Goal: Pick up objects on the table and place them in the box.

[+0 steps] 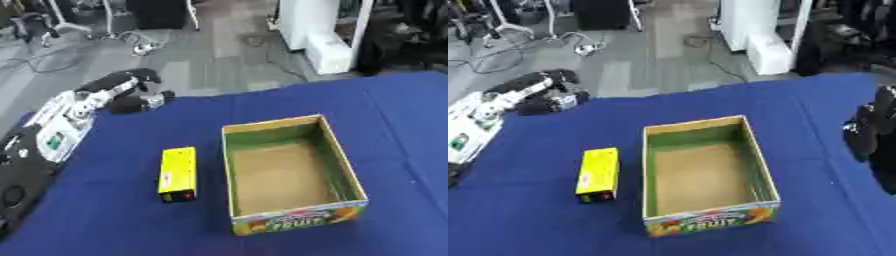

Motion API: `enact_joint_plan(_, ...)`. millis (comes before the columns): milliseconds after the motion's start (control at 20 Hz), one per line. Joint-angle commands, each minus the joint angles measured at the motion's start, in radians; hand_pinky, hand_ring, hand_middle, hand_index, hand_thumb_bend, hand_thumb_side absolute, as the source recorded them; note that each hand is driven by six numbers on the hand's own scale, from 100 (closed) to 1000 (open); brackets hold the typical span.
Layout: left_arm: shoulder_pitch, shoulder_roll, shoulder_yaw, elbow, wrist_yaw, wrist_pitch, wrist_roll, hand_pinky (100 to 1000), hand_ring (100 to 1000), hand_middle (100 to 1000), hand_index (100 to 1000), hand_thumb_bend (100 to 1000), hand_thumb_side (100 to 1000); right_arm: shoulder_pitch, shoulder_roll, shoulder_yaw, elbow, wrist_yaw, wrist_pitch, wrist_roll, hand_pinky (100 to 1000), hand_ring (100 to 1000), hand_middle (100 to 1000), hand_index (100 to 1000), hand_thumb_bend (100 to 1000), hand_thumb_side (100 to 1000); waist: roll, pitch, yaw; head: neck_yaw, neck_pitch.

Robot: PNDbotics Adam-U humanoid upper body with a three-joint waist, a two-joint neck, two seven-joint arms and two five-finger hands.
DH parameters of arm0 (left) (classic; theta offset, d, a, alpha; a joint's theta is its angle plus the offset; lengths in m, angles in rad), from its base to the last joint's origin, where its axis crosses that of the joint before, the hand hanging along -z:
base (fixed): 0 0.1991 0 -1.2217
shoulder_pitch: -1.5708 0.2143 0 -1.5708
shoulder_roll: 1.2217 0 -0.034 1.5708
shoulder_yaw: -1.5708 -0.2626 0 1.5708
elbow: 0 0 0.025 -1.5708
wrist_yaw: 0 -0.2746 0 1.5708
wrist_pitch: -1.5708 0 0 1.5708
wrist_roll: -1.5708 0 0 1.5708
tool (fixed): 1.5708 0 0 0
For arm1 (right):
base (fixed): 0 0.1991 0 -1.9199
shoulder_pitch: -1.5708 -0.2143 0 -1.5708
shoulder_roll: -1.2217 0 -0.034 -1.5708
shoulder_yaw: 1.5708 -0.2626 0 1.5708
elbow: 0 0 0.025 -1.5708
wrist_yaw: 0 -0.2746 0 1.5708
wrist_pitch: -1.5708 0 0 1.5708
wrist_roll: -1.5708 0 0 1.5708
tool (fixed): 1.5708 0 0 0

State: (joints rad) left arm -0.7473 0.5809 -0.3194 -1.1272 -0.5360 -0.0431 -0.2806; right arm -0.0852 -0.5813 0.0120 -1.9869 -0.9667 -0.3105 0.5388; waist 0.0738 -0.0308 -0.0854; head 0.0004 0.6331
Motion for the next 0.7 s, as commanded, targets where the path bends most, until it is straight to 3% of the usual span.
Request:
enact_joint_plan(50, -0.015, 0.031, 0.003, -0.017, 0.000, -0.003, 0.000, 879, 833, 981, 934, 362, 1000, -0.012, -0.022, -0.009, -0.013, -0.003, 0.000, -0.003, 146, 310, 391, 501, 100, 1000, -0.003, -0.010, 0.000, 0.007, -0.004)
enact_joint_plan(450, -0.012, 0.033, 0.002, -0.020, 0.005, -0.004, -0.001, 878, 832, 981, 934, 358, 1000, -0.012, -0.022, -0.009, -0.013, -0.003, -0.001, -0.002, 147, 311, 391, 501, 100, 1000, -0.003, -0.010, 0.001, 0.010, -0.004)
enact_joint_plan(600, -0.013, 0.037, -0.002, -0.032, 0.004, -0.054, 0.000, 888, 841, 979, 931, 384, 992, -0.011, -0.023, -0.010, -0.013, -0.003, -0.001, -0.001, 147, 311, 391, 501, 100, 1000, -0.003, -0.010, 0.001, 0.007, -0.006)
enact_joint_plan(700, -0.016, 0.044, -0.005, -0.038, -0.019, -0.119, 0.005, 925, 846, 952, 909, 443, 935, -0.011, -0.023, -0.009, -0.013, -0.003, 0.000, 0.000, 147, 311, 391, 501, 100, 1000, -0.003, -0.011, 0.002, -0.006, -0.008)
